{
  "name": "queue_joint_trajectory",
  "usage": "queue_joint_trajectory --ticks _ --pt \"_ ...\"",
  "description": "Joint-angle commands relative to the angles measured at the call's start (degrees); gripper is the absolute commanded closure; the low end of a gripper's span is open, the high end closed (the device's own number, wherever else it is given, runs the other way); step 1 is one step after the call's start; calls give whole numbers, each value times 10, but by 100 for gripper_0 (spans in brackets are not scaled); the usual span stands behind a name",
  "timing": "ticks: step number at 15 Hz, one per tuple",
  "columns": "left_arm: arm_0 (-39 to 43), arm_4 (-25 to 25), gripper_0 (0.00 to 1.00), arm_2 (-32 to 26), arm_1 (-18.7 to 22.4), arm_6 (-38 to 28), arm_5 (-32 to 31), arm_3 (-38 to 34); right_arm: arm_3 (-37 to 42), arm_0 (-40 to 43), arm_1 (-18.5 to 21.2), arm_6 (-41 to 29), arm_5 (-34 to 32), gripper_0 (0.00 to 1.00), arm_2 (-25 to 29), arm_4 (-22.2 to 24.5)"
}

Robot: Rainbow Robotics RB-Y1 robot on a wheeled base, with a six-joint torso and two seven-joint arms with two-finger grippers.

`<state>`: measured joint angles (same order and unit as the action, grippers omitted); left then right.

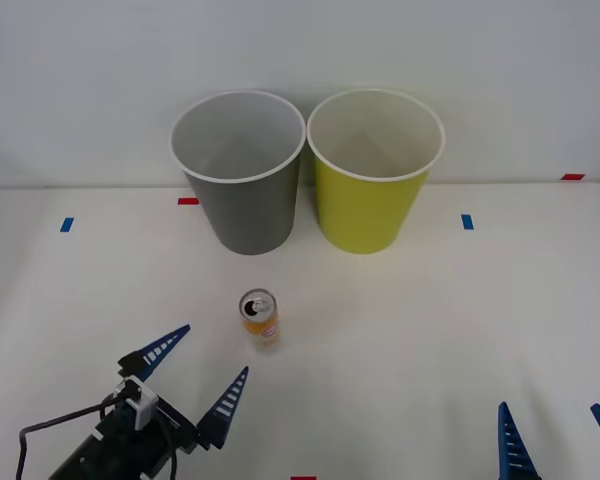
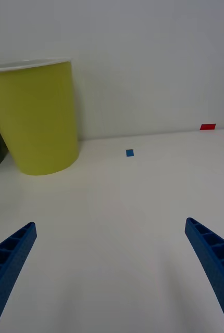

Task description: Put cans in the gray bin and PET bottles in the light green bin.

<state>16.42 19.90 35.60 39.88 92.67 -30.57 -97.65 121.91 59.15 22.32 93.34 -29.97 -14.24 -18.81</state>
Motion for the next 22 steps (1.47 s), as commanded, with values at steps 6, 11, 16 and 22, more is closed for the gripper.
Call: queue_joint_trajectory --ticks 6,11,16,22 --pt "-53 11 0 32 -5 0 28 0 0 0 0 0 0 1 0 0" --pt "-82 16 0 31 -17 1 63 2 0 0 0 0 0 1 0 0" --pt "-119 11 0 32 -50 0 68 37 0 0 0 0 0 1 0 0" --pt "-128 11 0 32 -69 -1 97 38 0 0 0 0 0 1 0 0"
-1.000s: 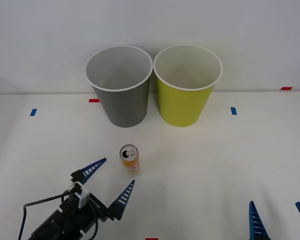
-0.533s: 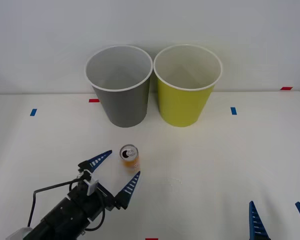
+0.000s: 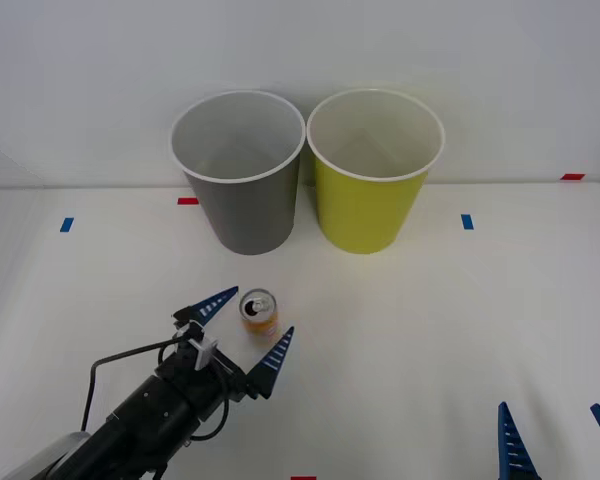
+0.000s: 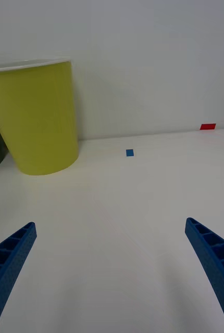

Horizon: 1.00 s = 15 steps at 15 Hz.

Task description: Put cans in the gray bin and PET bottles in the light green bin.

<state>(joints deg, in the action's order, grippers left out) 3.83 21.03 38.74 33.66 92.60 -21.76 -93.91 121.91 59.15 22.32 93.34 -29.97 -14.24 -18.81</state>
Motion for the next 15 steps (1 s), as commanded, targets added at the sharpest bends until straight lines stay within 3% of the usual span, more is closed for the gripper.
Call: queue_joint_trajectory --ticks 1,2,3,4,5,12,15 --pt "-5 0 0 -1 -9 0 14 0 0 0 0 0 0 1 0 0" --pt "-8 1 0 -1 -9 -1 15 0 0 0 0 0 0 1 0 0" --pt "-10 1 15 0 -9 -1 15 0 0 0 0 0 0 1 0 0" --pt "-10 1 78 0 -9 -1 15 0 0 0 0 0 0 1 0 0" --pt "-10 -1 100 0 -9 -1 15 0 0 0 0 0 0 1 0 0" --pt "-10 -3 100 -1 -4 5 20 0 0 0 0 0 0 1 0 0" --pt "-9 4 100 -10 6 3 96 -57 0 0 0 0 0 1 0 0"
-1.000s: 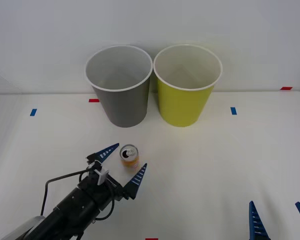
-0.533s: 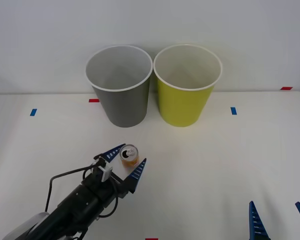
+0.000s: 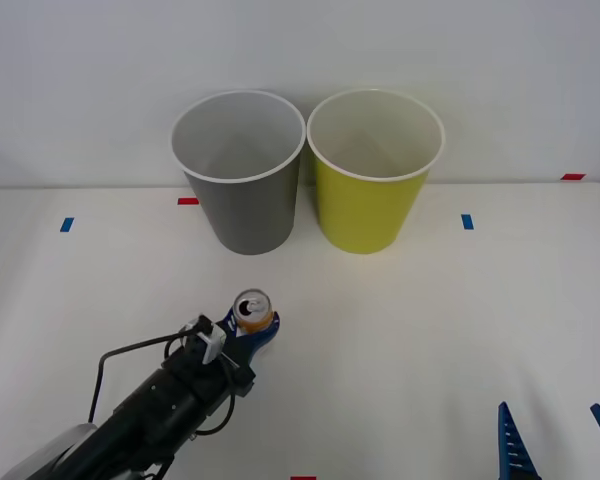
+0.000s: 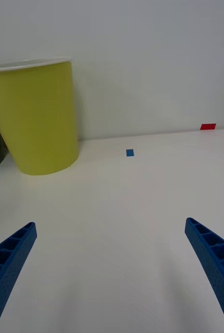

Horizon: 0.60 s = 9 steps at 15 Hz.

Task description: Put cans in the gray bin and PET bottles in the light green bin.

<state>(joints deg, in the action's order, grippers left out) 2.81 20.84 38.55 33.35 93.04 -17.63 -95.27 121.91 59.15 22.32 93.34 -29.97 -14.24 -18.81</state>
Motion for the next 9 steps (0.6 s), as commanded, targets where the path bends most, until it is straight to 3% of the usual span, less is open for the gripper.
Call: queue_joint_trajectory --ticks 1,5,9 --pt "1 7 100 -15 13 -2 82 -63 0 0 0 0 0 1 0 0" --pt "26 10 100 -80 23 -7 274 -215 0 0 0 0 0 1 0 0" --pt "76 6 100 -172 7 -7 533 -417 0 0 0 0 0 1 0 0"
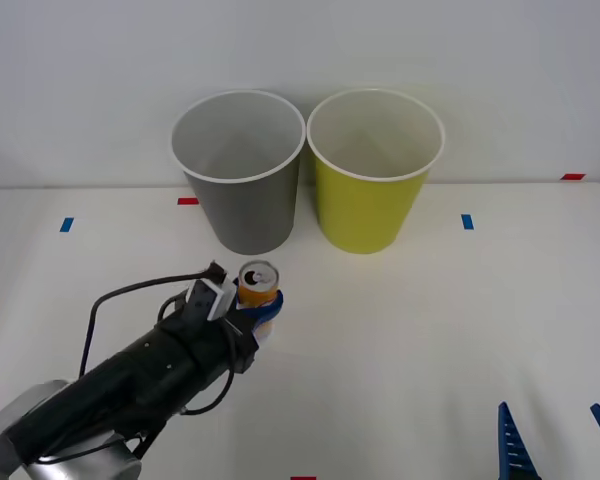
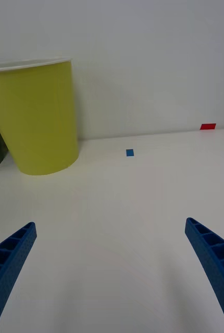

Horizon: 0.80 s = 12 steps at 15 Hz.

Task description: Put cans in the gray bin and PET bottles in the light green bin.

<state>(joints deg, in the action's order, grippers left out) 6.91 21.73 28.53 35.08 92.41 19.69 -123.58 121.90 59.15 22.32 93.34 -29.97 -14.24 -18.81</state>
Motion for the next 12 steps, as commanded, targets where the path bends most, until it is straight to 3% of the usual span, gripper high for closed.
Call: queue_joint_trajectory --ticks 1,4,7,12 --pt "34 -2 100 -87 -11 0 194 -159 0 0 0 0 0 1 0 0" --pt "24 9 100 -140 -27 4 313 -227 0 0 0 0 0 1 0 0" --pt "1 69 100 -203 -59 27 409 -264 0 0 0 0 0 1 0 0" --pt "-101 164 100 -342 -143 123 592 -264 0 0 0 0 0 1 0 0"
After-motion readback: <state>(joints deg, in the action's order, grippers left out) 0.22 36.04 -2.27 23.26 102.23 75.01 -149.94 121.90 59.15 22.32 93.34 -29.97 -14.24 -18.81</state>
